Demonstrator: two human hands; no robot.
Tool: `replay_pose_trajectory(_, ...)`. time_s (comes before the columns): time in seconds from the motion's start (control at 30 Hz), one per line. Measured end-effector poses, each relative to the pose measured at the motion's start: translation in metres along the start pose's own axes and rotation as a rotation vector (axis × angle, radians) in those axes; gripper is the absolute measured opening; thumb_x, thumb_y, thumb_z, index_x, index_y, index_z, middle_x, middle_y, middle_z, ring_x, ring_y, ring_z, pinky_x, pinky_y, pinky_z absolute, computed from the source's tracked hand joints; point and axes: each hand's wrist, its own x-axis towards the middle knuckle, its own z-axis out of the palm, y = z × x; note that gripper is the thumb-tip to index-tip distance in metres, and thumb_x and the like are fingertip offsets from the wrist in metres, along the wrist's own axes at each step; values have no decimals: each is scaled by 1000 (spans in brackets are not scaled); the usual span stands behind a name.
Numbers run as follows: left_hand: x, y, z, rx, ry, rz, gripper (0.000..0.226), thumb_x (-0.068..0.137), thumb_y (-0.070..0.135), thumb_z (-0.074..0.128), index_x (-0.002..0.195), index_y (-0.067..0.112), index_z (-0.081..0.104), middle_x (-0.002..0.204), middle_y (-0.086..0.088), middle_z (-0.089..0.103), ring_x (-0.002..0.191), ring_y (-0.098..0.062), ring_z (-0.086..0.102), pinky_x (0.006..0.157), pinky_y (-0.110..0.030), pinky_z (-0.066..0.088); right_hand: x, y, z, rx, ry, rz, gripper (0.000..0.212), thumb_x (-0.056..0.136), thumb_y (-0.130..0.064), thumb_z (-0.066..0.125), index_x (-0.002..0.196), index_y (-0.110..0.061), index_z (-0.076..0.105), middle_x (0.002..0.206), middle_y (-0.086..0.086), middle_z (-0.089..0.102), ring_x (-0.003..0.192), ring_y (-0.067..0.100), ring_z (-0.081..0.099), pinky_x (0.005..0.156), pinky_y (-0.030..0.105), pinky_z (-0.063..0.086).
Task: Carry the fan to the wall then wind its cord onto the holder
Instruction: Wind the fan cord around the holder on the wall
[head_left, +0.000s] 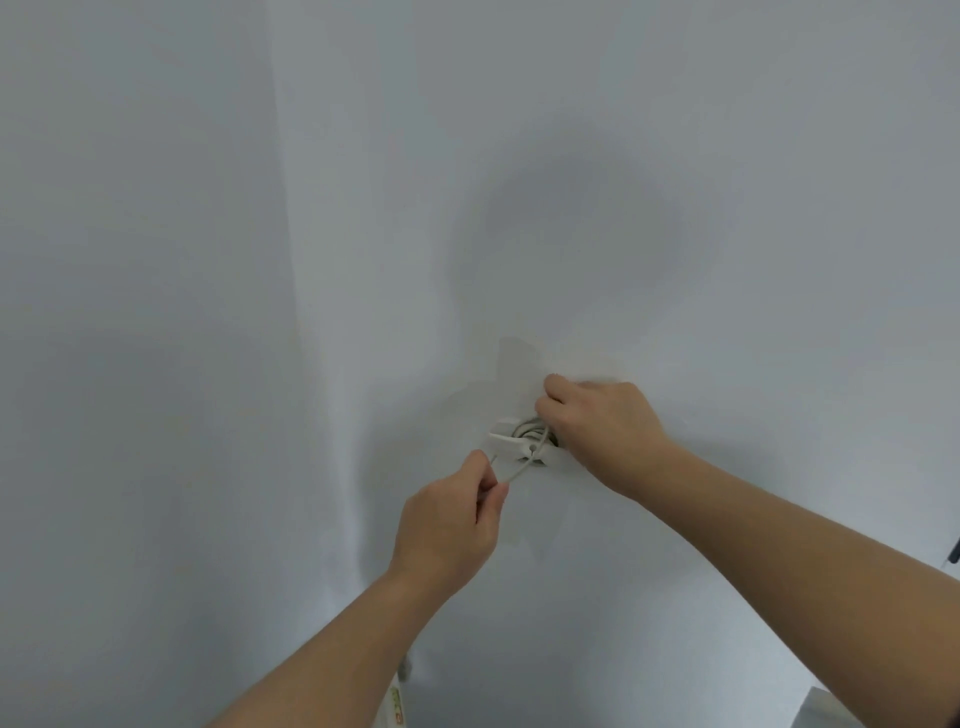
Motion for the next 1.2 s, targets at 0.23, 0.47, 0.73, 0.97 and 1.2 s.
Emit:
replay_pose_trajectory(0.23,0,7,9,27,-208,92,14,96,25,44,84,22,38,59,5,43,62,-24,47,58,-37,39,-11,11,1,-57,-42,-121,40,37,13,73,60,-13,52,63,2,46,39,20,24,47,20,-5)
replay_pose_trajectory(0.47,-1,6,6,-69,-302,143,7,92,19,45,85,21,45,69,0,59,60,-19,47,57,-36,43,-16,20,3,-33,-113,-114,26,54,1,74,67,-19,64,67,-2,48,40,20,45,41,23,8)
replay_pose_trajectory(0.73,-1,17,13,-137,-430,129,4,96,20,49,93,21,52,75,1,69,49,6,50,50,-12,33,-16,19,-10,189,-155,-120,22,89,-28,45,81,-17,63,81,-4,54,63,24,53,54,30,34)
replay_pose_trajectory(0.97,-1,21,22,-295,-575,-24,21,97,14,41,103,33,48,82,4,68,51,-4,58,59,-26,50,-24,25,-3,164,-105,-59,18,86,-38,56,75,-26,65,68,-5,54,54,20,53,49,26,35)
replay_pose_trajectory(1.2,-10,14,21,-501,-728,-305,23,98,19,43,84,11,60,77,-12,73,67,-24,69,69,-34,51,-23,24,-4,130,-88,-97,13,80,-32,60,70,-26,64,62,-5,54,47,18,39,47,24,25)
